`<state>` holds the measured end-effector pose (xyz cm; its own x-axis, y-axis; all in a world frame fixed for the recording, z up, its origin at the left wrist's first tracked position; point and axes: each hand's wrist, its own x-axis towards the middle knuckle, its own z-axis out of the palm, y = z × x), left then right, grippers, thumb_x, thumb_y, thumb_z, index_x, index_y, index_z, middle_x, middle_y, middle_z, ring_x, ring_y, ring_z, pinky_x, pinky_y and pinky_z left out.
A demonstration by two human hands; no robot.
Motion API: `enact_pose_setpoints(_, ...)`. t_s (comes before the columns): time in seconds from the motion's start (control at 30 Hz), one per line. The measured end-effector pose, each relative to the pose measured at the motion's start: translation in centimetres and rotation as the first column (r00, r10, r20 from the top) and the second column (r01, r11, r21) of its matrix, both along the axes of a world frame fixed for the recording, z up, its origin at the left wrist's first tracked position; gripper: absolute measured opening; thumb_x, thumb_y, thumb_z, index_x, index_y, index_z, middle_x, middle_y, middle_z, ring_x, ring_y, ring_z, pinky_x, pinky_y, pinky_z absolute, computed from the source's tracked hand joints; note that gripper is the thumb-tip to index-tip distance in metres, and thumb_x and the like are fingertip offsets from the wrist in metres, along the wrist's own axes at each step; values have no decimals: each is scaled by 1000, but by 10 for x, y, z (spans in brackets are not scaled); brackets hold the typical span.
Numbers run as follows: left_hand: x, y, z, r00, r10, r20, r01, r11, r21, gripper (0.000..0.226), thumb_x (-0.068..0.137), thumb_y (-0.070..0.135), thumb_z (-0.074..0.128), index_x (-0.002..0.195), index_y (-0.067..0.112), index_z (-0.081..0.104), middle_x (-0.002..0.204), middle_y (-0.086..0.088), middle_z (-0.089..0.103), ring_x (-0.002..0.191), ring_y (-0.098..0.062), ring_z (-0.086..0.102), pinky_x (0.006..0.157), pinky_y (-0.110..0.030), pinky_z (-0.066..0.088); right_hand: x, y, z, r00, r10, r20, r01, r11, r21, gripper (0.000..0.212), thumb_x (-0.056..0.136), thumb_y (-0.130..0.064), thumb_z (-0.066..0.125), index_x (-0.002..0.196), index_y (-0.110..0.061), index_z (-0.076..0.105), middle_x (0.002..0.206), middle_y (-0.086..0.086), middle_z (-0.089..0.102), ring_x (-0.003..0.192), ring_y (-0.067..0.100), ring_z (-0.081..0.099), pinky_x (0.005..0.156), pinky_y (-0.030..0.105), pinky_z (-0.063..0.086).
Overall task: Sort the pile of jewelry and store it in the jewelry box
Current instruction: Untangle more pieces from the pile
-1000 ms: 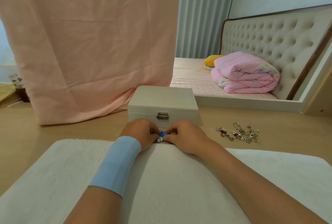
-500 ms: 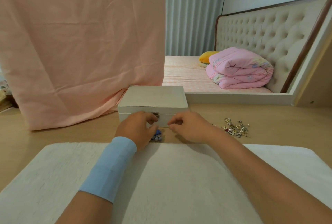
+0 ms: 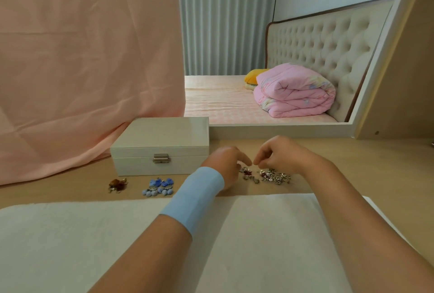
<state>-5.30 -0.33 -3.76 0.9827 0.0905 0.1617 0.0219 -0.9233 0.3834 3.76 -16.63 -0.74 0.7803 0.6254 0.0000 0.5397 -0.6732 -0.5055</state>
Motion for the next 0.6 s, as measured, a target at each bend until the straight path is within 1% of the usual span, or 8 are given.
enact_pose_setpoints(0.1, 16, 0, -12, 1000, -12, -27, 13, 999, 42, 42, 95, 7, 51, 108, 39, 74, 123, 8, 57, 119, -13, 49, 97, -25, 38, 5, -6, -3, 998, 18, -53, -21, 998, -52, 18, 84, -13, 78, 81, -30, 80, 74, -15, 75, 70, -1, 66, 67, 17, 48)
enact_pose_setpoints(0.17, 22, 0, -17, 999, -36, -37, 39, 998, 59, 40, 96, 10, 50, 108, 40, 74, 121, 7, 58, 120, -13, 45, 96, -25, 37, 8, -8, -7, 998, 18, -61, -22, 997, -68, 18, 86, -11, 75, 83, -28, 80, 76, -15, 75, 72, 0, 67, 68, 19, 50)
enact_pose_setpoints(0.2, 23, 1, -19, 999, -43, -31, 45, 997, 55, 39, 97, 11, 50, 109, 39, 74, 119, 6, 58, 119, -13, 45, 94, -24, 37, 9, -7, -9, 998, 15, -61, -20, 997, -79, 17, 87, -11, 75, 85, -27, 80, 79, -14, 76, 77, 3, 68, 72, 21, 53)
enact_pose_setpoints(0.27, 22, 4, -21, 999, -43, -9, 43, 999, 27, 31, 96, 15, 54, 108, 36, 74, 113, 7, 59, 110, -12, 49, 88, -22, 37, 9, -5, -11, 998, 12, -58, -19, 994, -107, 17, 89, -12, 73, 91, -27, 81, 87, -12, 77, 85, 7, 70, 81, 25, 56)
enact_pose_setpoints(0.33, 22, 6, -20, 999, -46, 11, 46, 999, 8, 21, 94, 20, 61, 104, 34, 74, 106, 9, 60, 99, -12, 52, 85, -23, 41, 10, -4, -12, 998, 8, -55, -15, 992, -125, 18, 90, -13, 72, 92, -28, 81, 89, -13, 76, 86, 5, 69, 83, 26, 56)
enact_pose_setpoints(0.4, 21, 6, -18, 998, -50, 28, 50, 999, 1, 16, 93, 24, 64, 101, 31, 75, 102, 9, 62, 92, -10, 54, 85, -25, 46, 11, -4, -12, 999, 7, -49, -13, 992, -129, 18, 90, -14, 71, 90, -29, 81, 88, -15, 76, 84, 3, 68, 82, 26, 56)
enact_pose_setpoints(0.47, 20, 4, -17, 998, -39, 49, 39, 999, -11, 13, 92, 25, 65, 97, 31, 75, 100, 9, 64, 91, -11, 57, 85, -27, 49, 12, -6, -12, 998, 6, -56, -12, 993, -117, 17, 88, -15, 72, 88, -29, 81, 85, -17, 76, 82, 2, 68, 82, 27, 57)
enact_pose_setpoints(0.6, 18, 3, -18, 998, 3, 67, 2, 997, -75, 9, 90, 29, 67, 90, 33, 75, 98, 12, 65, 91, -9, 57, 86, -30, 51, 14, -9, -15, 999, -4, -46, -3, 991, -134, 13, 83, -19, 78, 83, -31, 81, 81, -19, 75, 84, 3, 69, 86, 32, 59)
